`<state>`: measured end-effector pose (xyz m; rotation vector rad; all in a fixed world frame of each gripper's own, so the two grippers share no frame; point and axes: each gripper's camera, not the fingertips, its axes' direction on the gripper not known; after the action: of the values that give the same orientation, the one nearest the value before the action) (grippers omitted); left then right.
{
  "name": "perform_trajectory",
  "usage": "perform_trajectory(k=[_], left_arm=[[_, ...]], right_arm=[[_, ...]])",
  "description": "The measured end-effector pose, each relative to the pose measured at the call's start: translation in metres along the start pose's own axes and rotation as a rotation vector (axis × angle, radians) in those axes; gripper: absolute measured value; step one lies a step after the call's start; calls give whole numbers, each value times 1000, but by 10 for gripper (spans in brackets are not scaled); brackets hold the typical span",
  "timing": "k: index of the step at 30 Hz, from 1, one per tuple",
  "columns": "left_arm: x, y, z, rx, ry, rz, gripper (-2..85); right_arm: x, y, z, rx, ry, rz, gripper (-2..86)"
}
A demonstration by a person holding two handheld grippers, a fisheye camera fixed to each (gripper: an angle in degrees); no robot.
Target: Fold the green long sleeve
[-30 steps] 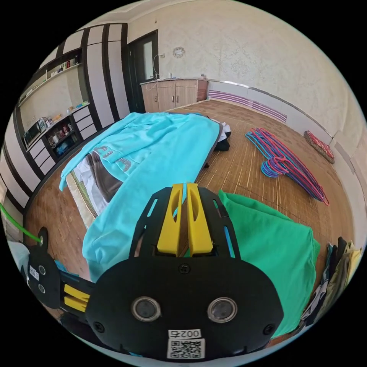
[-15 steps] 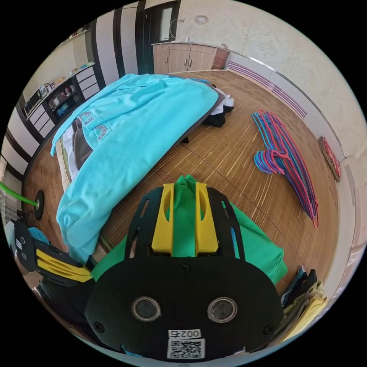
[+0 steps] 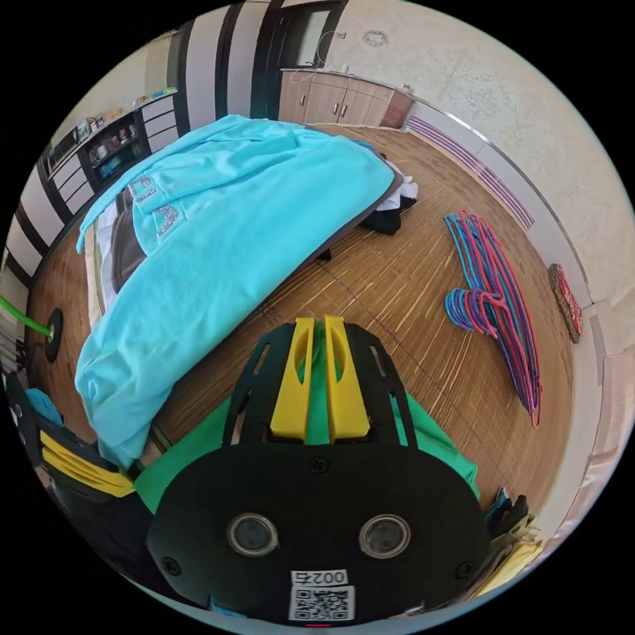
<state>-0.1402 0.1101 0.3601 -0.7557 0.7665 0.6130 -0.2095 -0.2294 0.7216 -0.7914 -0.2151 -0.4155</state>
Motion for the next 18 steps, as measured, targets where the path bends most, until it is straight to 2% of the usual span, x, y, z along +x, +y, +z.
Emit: perform_trajectory(k=[3, 6, 10, 14, 18], left_arm=[[0, -1, -8, 14, -6, -4, -10], [-6, 1, -27, 78, 33, -45, -12], [-24, -11, -52, 171, 10, -108, -15], [-57, -48, -54, 216, -104, -222, -15], [-93, -85, -40, 233, -115, -333, 1]], right_arm=[[23, 17, -31, 103, -25, 20, 68], [59, 51, -63, 171, 54, 89, 71], [116, 113, -74, 105, 159, 238, 75], [149, 170, -63, 53, 141, 352, 85], [163, 199, -51, 83, 71, 406, 99]])
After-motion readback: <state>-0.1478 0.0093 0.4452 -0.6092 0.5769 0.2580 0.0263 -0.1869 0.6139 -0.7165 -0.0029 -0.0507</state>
